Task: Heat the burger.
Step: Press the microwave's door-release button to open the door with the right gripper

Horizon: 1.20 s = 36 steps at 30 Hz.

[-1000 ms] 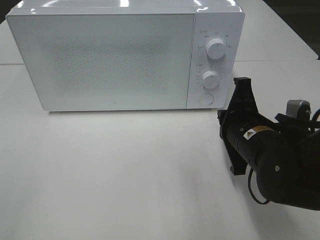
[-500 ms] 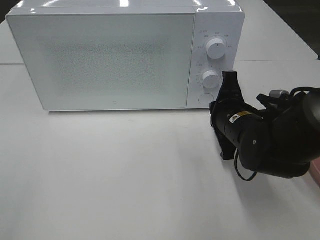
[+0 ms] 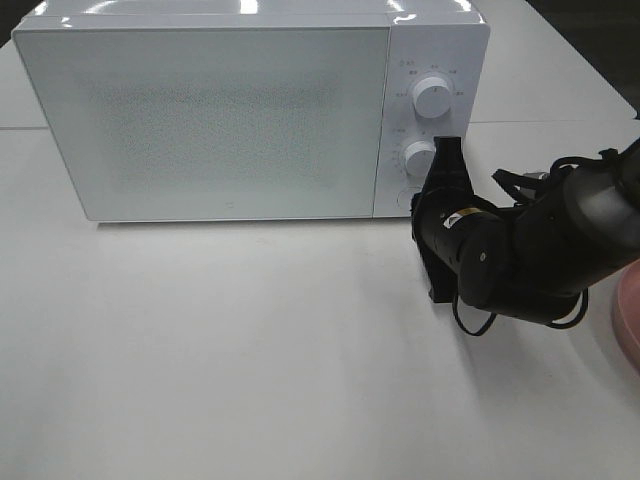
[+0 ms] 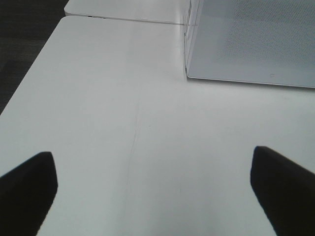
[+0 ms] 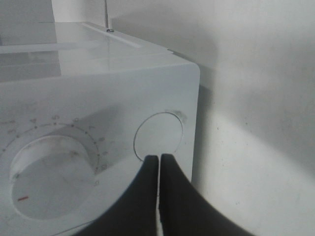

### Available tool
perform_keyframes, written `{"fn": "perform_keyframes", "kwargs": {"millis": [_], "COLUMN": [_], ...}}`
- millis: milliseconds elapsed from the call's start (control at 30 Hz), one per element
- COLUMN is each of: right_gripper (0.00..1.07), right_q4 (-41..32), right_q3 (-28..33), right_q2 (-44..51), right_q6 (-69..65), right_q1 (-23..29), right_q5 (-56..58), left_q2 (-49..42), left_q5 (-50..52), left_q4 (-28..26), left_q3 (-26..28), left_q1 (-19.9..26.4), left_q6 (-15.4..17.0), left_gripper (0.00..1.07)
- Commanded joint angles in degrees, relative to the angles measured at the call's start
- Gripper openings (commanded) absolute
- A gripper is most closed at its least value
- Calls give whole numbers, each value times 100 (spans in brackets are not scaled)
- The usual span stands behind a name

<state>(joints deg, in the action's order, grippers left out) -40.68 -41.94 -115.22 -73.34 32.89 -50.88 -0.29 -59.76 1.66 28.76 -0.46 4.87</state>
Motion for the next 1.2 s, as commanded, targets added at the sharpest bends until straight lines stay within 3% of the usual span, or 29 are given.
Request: {"fn": "perform_keyframes", "kwargs": {"millis": [33, 1200], "right_gripper": [0, 0], "right_q4": [46, 281], "right_q3": [-172, -859], "right_q2": [-115, -722], "right_q6": [-74, -229], "right_q1": [-63, -258], "right_q5": [63, 34], "left_q2": [-126, -126], "left_q5": [46, 46], "left_q4": [17, 17], "left_q3": [-11, -11], "left_q1": [6, 6], "left_q6": [6, -11], "left_gripper": [100, 100]}}
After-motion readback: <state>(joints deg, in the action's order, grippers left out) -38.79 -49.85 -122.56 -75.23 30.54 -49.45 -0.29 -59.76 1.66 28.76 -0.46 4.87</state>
